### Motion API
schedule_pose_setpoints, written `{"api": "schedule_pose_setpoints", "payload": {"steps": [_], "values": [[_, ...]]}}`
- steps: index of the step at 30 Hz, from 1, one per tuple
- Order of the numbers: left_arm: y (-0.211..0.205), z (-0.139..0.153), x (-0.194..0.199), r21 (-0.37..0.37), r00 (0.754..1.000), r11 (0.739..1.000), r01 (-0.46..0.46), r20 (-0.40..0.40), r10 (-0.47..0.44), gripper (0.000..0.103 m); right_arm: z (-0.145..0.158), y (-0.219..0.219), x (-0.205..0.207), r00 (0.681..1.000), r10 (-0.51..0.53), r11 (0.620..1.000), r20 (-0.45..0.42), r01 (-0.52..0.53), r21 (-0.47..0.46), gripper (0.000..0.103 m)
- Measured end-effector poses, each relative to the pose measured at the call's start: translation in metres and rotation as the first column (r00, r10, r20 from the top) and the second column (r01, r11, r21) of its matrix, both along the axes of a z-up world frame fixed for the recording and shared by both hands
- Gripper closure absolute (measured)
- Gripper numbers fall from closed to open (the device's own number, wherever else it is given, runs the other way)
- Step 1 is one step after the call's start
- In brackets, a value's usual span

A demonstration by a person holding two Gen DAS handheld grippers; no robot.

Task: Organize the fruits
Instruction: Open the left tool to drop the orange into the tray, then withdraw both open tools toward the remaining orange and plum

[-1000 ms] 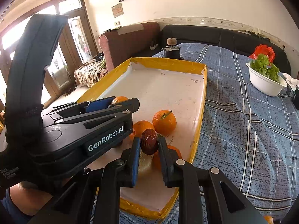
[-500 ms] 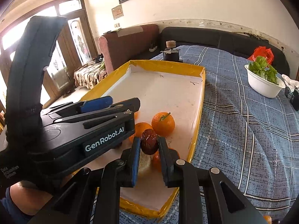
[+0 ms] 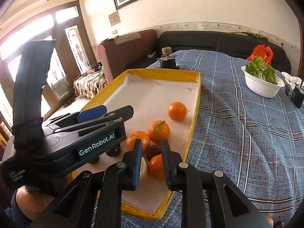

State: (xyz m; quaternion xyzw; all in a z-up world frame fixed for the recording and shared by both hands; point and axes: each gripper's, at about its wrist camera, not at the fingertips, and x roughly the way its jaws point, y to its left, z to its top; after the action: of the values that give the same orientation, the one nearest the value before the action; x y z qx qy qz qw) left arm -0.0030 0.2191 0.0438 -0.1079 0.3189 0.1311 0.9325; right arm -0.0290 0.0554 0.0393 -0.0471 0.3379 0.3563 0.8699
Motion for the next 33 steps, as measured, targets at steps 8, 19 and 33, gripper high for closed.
{"api": "schedule_pose_setpoints", "payload": {"steps": [8,19,33], "values": [[0.000,0.000,-0.002,-0.002,1.000,1.000,-0.008,0.005,0.008,0.048,0.009,-0.012,0.003,0.998,-0.054,0.997,0.009,0.054,0.050,0.080],[0.000,0.000,-0.002,-0.006,1.000,1.000,-0.011,0.008,0.011,0.048,0.024,-0.052,0.014,0.985,-0.111,0.977,-0.134,0.133,0.169,0.080],[-0.009,0.010,-0.013,0.013,0.997,1.000,0.001,0.071,-0.002,0.042,0.041,-0.142,-0.017,0.976,-0.160,0.946,-0.145,0.194,0.261,0.070]]}}
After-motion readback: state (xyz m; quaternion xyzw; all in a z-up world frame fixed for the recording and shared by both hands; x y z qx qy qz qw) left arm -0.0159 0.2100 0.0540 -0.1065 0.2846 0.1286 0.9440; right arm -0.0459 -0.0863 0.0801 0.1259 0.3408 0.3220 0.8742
